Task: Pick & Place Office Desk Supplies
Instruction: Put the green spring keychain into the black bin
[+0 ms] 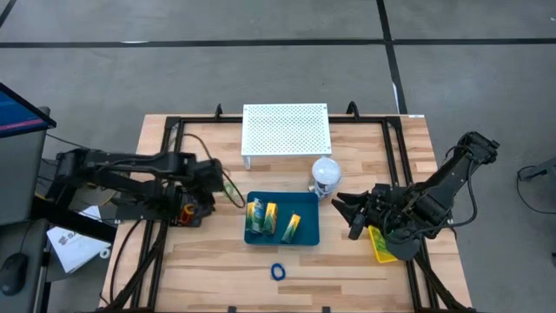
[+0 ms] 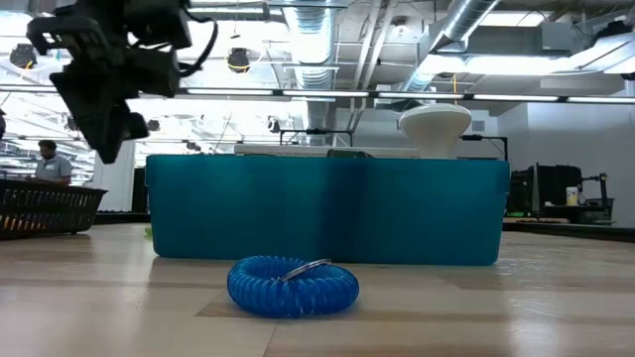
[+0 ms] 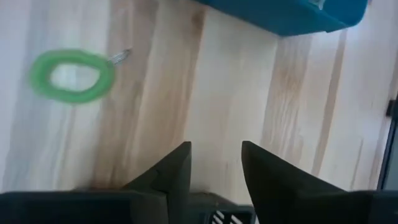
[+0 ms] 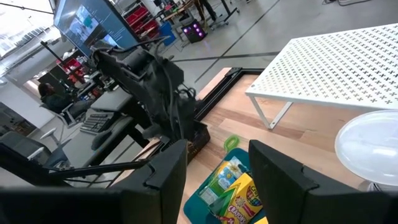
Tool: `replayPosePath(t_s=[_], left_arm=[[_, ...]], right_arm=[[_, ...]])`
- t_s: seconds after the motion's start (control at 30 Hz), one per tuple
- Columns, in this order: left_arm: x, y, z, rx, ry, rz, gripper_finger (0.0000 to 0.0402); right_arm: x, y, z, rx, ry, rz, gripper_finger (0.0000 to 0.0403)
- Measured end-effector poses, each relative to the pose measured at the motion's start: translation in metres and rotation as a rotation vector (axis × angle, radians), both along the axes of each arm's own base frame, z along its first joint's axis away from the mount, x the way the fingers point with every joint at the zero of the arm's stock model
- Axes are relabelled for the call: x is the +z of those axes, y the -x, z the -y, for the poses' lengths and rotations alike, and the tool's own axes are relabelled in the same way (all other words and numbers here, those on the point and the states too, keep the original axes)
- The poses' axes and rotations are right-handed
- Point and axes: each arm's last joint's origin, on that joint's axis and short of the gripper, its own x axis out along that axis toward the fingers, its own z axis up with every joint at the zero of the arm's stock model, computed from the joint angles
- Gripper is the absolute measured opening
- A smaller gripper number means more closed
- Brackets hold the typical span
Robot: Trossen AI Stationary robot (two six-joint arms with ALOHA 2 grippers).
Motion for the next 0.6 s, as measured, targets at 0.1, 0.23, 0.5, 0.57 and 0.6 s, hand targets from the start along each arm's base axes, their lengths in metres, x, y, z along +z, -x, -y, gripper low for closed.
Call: replayPosePath(t_s=[0.1, 0.23, 0.5, 0.57, 0.6], left_arm=[[-0.001, -0.018, 0.007, -0.079, -0.011, -0.024, 0.0144], [0.003, -0.043, 0.007, -0.217, -0.086, -0.008, 0.0146], [-0.010, -0.072, -0.015, -0.488, -0.308, -0.091, 0.0145], [-0.020, -0.074, -0.016, -0.544, -0.306, -0.124, 0.0145], [-0.024, -0.074, -0.016, -0.570, -0.308, -0.134, 0.0145]], right_arm=[[0.000, 0.000, 0.000, 0.000, -0.001, 0.000, 0.0168], [0.000, 0.000, 0.001, -0.003, -0.001, 0.000, 0.0168], [0.003, 0.005, 0.000, 0.013, -0.005, 0.003, 0.0168], [0.003, 0.008, -0.001, 0.025, -0.003, 0.001, 0.0168], [0.004, 0.009, -0.001, 0.030, -0.004, 0.003, 0.0168]])
